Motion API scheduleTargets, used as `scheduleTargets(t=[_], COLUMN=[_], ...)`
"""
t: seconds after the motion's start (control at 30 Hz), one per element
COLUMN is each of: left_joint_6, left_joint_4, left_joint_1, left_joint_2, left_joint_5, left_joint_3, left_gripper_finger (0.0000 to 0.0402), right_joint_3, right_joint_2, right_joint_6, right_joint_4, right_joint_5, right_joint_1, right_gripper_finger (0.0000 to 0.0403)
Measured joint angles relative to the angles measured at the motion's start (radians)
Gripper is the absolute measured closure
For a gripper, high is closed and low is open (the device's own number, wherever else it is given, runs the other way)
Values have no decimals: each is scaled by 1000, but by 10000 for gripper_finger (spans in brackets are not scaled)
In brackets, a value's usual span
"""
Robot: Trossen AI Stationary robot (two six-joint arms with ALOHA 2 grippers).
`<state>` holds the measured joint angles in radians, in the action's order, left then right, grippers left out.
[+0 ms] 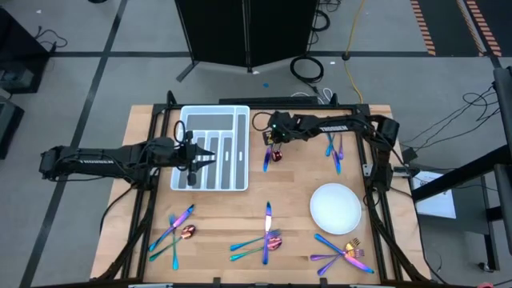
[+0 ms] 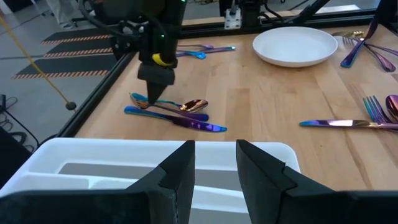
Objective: Sort silverware
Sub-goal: Put the iridescent fork into the white silverware tray
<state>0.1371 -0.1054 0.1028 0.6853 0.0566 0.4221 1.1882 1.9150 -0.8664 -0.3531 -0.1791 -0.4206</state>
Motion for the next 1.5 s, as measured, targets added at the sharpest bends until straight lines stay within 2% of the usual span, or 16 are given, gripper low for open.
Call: scheduleTargets(t=[0.43,0.77,0.9,1.3,1.5], left_joint_6=[0,0,0,0,-1], left_joint_4=[-10,-9,-9,-11,-12], left_joint_1=[0,0,0,0,0], left_joint_2=[0,0,0,0,0], left_joint_5=[0,0,0,0,0], left_joint_3=[0,0,0,0,0], left_gripper_finger=[283,283,283,283,283], right_joint_3=[0,0,0,0,0], right_joint_2=[43,43,36,-129,-214], right_joint_6=[6,36,27,50,195], right_joint_4=[10,13,9,56,205], right_joint_5=[6,27,21,-10,-9], right_joint_1=[0,-3,-4,5,52], right_gripper_finger=[310,394,397,402,402])
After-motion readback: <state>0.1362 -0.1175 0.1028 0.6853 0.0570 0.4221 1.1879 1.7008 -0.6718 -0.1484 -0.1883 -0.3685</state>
